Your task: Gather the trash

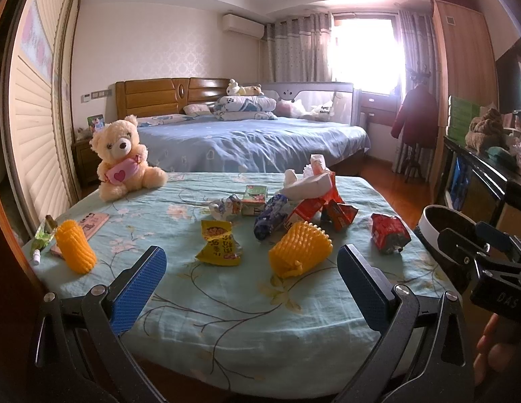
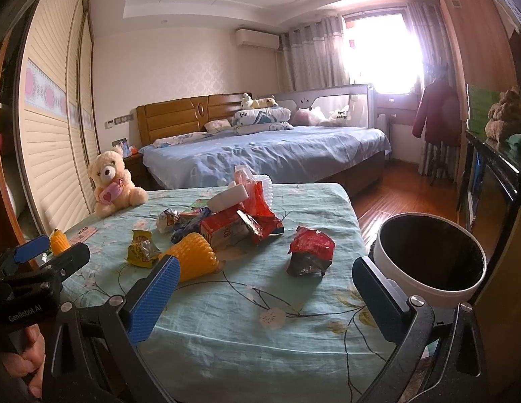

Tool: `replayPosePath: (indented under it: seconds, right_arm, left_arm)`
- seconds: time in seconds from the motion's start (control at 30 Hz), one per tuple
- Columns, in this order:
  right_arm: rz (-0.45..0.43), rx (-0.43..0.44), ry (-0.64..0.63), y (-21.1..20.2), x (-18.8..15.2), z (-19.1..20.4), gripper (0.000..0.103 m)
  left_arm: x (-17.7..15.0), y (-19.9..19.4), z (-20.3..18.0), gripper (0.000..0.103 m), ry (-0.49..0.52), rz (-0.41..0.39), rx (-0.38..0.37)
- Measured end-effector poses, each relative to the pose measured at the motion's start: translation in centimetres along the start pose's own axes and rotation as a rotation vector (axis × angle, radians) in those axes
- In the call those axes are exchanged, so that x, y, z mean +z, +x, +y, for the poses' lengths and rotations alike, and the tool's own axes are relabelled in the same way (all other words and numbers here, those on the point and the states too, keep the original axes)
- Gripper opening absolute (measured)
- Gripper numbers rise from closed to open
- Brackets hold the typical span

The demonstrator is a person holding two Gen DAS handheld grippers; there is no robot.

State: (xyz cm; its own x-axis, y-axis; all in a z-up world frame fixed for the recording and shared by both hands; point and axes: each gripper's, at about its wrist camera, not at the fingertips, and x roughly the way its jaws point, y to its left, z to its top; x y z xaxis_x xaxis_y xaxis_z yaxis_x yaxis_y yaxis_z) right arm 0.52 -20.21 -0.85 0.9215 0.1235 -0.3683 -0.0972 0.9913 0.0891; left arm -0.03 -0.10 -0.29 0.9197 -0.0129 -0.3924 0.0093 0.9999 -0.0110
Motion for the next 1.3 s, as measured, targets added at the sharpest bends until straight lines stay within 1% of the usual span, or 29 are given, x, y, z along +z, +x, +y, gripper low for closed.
replayPosePath:
  seconds: [0.3, 0.63, 0.83, 0.97, 1.17, 1.3]
  right_arm:
    - [0.004, 0.002, 0.002, 0.1, -0.1, 0.1, 0.103]
    - [0.051, 0.006, 0.023, 1.1, -0.5, -0.4, 0.103]
    - [0.100, 0.021, 0.036, 2.4, -0.3, -1.1, 0.103]
    - [0.132, 0.025, 0.047, 3.9, 0.0, -2.0, 0.103]
    - [0.199, 0.006, 0.070, 7.3, 0.0, -3.6, 0.102]
    - [0.238, 0.009, 0.092, 9.6, 0.1, -4.7, 0.098]
  left_arm:
    - [-0.1, 0.1, -0.2, 0.103, 0.000, 0.006, -0.004]
    - [-0.3, 1.2, -0.1, 0.103, -0.014, 0.037, -0.024]
    - [-0.5, 3.2, -0.4, 0.103, -0.007, 0.093, -0.051]
    - [-0.7, 5.3, -0.6, 0.103, -0.004, 0.144, -0.076]
    - [-0.7, 8.1, -1.2, 0.103, 0.001, 0.194, -0.097]
    - [-0.5, 10.1, -1.8, 0.103, 0.013, 0.224, -0.116]
